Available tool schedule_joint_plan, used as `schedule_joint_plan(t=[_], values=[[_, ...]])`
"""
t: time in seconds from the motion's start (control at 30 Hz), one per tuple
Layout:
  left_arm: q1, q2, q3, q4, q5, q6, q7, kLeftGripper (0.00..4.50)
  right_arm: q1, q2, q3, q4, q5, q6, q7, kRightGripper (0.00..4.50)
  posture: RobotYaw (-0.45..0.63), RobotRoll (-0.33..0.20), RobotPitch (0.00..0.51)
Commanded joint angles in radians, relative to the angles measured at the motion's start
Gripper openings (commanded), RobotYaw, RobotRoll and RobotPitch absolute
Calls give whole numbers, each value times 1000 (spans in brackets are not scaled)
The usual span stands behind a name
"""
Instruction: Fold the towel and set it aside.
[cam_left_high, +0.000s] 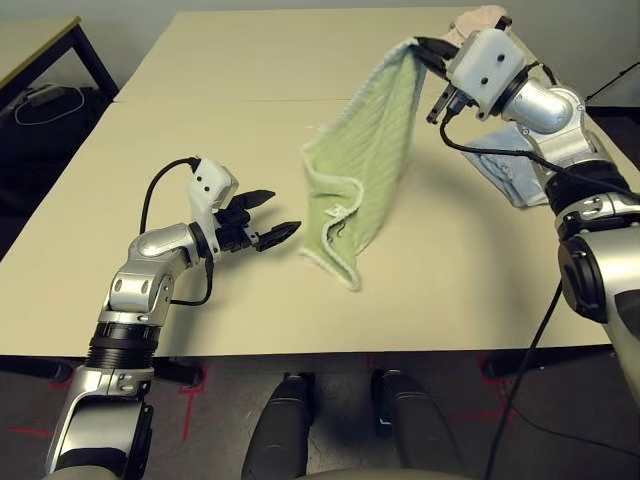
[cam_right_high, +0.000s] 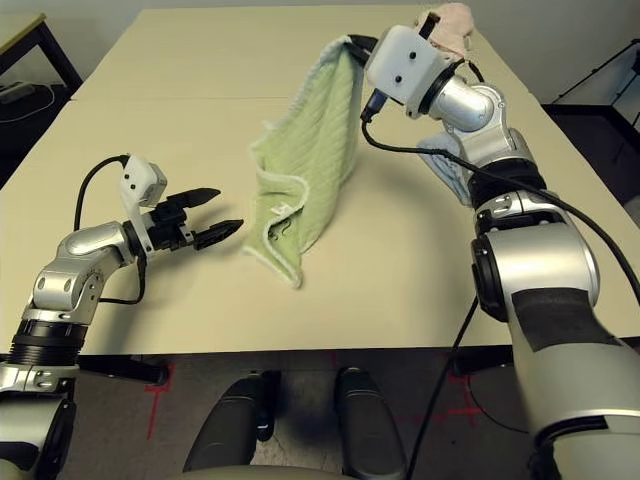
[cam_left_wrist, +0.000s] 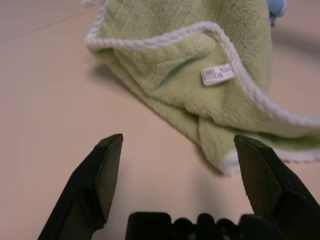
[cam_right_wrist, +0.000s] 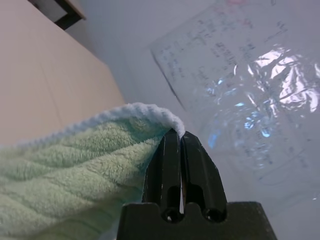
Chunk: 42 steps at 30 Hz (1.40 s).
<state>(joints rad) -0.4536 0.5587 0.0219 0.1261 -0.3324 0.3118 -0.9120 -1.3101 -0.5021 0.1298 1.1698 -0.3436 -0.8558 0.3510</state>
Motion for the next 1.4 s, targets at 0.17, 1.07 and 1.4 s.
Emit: schedule_joint_plan(t=[0.17,1.07,1.4], values=[[-30,-52,0,38,-5,20,34,4500,-50,2,22,23,-30,-101,-96,42,43,0,95],[-78,-92,9,23,-101,207,29,4500,-135,-10,22,17,-37,-267,-160,42,38,0,91],[-86,-62,19,41,-107,220,6,4500,-133,-12,25,23,-45,-267,-168,42,37,0,92]])
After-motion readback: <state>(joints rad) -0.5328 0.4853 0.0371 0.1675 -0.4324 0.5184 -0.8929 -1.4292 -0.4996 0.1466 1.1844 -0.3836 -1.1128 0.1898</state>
